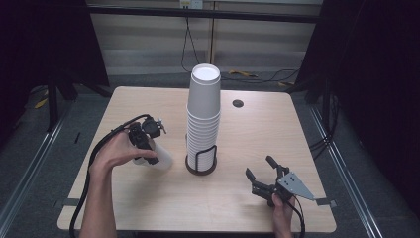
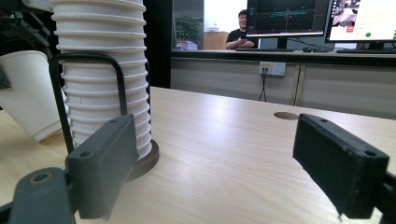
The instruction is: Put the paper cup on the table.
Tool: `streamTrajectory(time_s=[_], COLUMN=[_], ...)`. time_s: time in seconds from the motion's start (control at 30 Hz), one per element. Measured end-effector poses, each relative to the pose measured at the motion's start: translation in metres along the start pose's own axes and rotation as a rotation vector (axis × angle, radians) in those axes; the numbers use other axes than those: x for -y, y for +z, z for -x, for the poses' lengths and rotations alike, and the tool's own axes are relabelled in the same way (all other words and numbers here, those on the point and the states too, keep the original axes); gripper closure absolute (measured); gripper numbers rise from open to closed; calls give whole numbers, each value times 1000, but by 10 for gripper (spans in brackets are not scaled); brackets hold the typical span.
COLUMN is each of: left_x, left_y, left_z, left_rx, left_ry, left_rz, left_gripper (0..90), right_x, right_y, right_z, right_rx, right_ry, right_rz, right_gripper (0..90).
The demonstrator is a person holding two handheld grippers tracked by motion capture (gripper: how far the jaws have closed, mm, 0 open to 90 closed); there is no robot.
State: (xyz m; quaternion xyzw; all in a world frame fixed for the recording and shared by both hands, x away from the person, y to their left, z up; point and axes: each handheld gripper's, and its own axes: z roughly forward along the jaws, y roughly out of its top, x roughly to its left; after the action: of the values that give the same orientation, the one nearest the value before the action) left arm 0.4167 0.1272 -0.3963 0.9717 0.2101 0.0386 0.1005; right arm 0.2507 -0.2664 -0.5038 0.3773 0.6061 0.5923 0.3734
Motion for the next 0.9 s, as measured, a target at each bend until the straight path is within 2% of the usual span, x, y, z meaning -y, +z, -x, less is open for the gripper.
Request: streamTrajectory(time_s=[0.03,0.07,0.17,0.27,0.4,0.53,0.63,0.67,0.7,0.77,0.9], left_x=[-1,-1,-3,-2,-2,0,0,1,2,3,4], left_y=[0,0,3,7,12,17,20,20,22,24,30], left_z=[-1,0,0,0,-2,-2,-1,0,1,0,2], left_rx=[-1,-3,-21,-34,-32,-31,-19,-26,-26,-20,-41], left_ry=[19,5,12,9,7,-19,-13,2,-8,-14,-28], left_rz=[-3,5,-1,57,103,144,166,186,204,212,228], left_gripper=[72,70,62,51,50,48,58,61,61,67,53], right_x=[0,0,0,0,0,0,0,0,0,0,0], right_y=[0,0,0,0,0,0,0,0,0,0,0], right_z=[0,0,0,0,0,0,0,0,0,0,0], right_rx=[2,0,2,2,2,2,2,2,2,2,2], right_ry=[-1,0,-1,-1,-1,-1,-1,-1,-1,0,-1], right_rz=[-2,-1,-2,-2,-2,-2,-2,-2,-2,-2,-2], right_gripper=[135,135,135,135,135,135,134,134,134,134,134])
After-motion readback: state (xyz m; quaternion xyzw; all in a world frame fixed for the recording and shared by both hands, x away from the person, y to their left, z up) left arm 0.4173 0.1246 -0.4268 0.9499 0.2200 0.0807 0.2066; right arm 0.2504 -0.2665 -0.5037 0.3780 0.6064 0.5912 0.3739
